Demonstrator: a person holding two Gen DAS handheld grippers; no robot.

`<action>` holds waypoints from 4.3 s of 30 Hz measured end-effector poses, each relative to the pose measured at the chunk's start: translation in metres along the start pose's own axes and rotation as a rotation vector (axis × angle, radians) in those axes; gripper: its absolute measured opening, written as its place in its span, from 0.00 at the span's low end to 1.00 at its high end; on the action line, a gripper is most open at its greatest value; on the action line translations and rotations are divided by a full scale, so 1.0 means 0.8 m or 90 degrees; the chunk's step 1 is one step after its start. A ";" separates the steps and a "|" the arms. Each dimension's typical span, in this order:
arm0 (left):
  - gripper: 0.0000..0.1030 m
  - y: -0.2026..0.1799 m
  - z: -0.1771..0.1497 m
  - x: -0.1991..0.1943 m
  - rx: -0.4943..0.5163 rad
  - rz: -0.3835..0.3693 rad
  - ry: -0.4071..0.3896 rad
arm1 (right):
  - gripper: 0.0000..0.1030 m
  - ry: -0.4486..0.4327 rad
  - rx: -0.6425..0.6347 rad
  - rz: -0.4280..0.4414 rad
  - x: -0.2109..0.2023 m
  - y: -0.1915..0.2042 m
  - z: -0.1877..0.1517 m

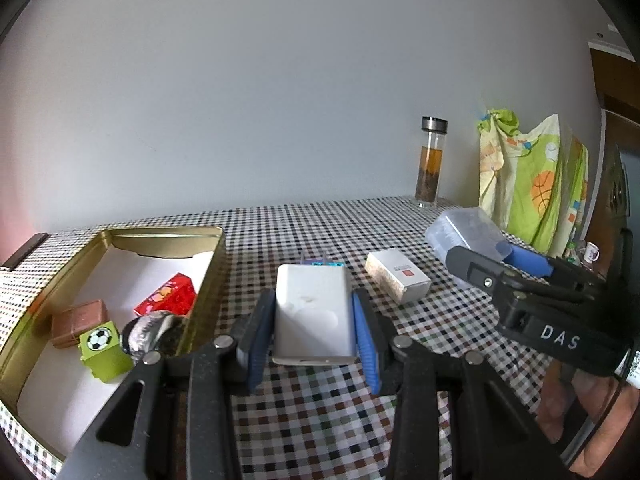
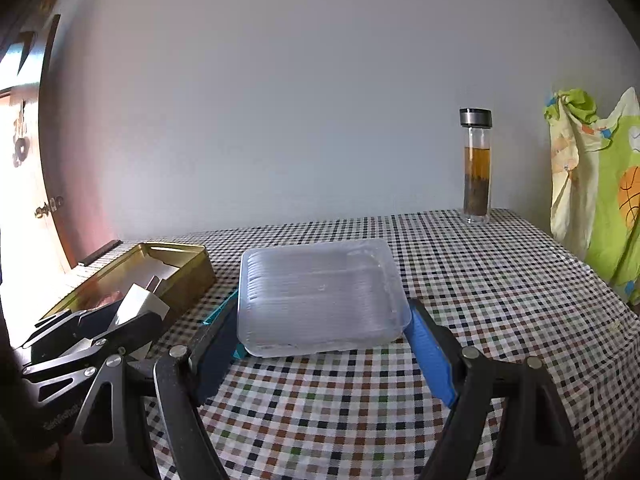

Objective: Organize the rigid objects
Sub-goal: 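Lift both held objects and carry them toward the gold tin, then move both tools over the tin interior, lowering the charger and plastic box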

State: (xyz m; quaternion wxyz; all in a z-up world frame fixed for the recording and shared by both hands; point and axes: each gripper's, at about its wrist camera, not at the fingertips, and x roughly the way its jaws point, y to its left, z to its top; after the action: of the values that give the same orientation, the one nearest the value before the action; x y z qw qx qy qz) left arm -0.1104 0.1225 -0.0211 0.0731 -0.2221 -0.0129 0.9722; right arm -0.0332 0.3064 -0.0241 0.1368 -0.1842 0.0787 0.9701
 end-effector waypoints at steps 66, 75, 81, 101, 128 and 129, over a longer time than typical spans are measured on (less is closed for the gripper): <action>0.36 0.130 -0.014 -0.058 -0.094 0.080 -0.067 | 0.79 -0.058 -0.078 0.085 -0.021 0.112 -0.011; 0.36 0.141 -0.017 -0.064 -0.101 0.085 -0.068 | 0.79 -0.058 -0.090 0.101 -0.021 0.126 -0.012; 0.36 0.152 -0.019 -0.067 -0.109 0.092 -0.067 | 0.79 -0.057 -0.099 0.108 -0.021 0.134 -0.013; 0.36 0.176 -0.022 -0.077 -0.129 0.107 -0.068 | 0.79 -0.047 -0.114 0.139 -0.014 0.159 -0.015; 0.36 0.214 -0.026 -0.067 -0.146 0.150 -0.014 | 0.79 -0.021 -0.147 0.184 0.009 0.199 -0.012; 0.36 0.215 -0.025 -0.066 -0.146 0.151 -0.009 | 0.79 -0.020 -0.149 0.185 0.011 0.200 -0.012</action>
State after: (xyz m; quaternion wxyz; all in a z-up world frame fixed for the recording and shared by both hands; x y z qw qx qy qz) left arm -0.0781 -0.0558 -0.0266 -0.0684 -0.2218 -0.0982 0.9677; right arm -0.0850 0.1541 -0.0197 -0.0258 -0.1708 -0.0111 0.9849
